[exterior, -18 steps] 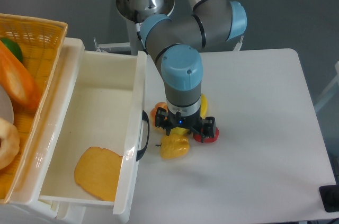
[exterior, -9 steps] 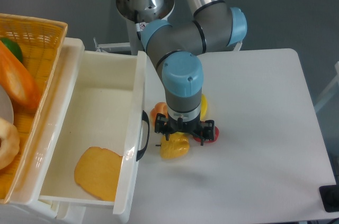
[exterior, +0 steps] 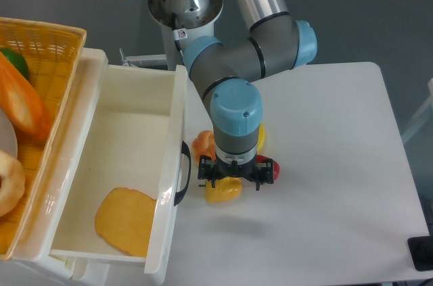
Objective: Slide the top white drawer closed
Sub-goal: 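Move the gripper toward the open drawer's front panel, then push the white drawer front with the gripper into the cabinet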
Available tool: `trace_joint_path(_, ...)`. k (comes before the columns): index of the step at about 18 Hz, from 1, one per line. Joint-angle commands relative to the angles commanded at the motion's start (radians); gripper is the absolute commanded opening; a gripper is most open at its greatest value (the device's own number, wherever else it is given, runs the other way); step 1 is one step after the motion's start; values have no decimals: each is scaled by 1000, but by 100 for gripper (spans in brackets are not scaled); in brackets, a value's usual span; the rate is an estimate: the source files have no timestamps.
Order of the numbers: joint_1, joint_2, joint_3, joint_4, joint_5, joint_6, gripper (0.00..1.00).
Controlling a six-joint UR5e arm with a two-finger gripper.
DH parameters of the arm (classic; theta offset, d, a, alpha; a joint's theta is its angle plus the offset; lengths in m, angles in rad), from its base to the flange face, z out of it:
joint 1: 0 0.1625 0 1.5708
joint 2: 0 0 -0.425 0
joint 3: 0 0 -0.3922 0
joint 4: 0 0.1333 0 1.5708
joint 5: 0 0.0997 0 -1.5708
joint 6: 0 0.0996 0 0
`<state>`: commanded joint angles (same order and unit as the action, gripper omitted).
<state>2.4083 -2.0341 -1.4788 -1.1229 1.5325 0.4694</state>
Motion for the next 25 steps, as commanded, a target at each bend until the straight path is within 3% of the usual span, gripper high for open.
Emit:
trace_joint_path(16,3,18,-12,-9,-74,8,100)
trace_joint_path(25,-32,26,-21,-11,-78,8,100)
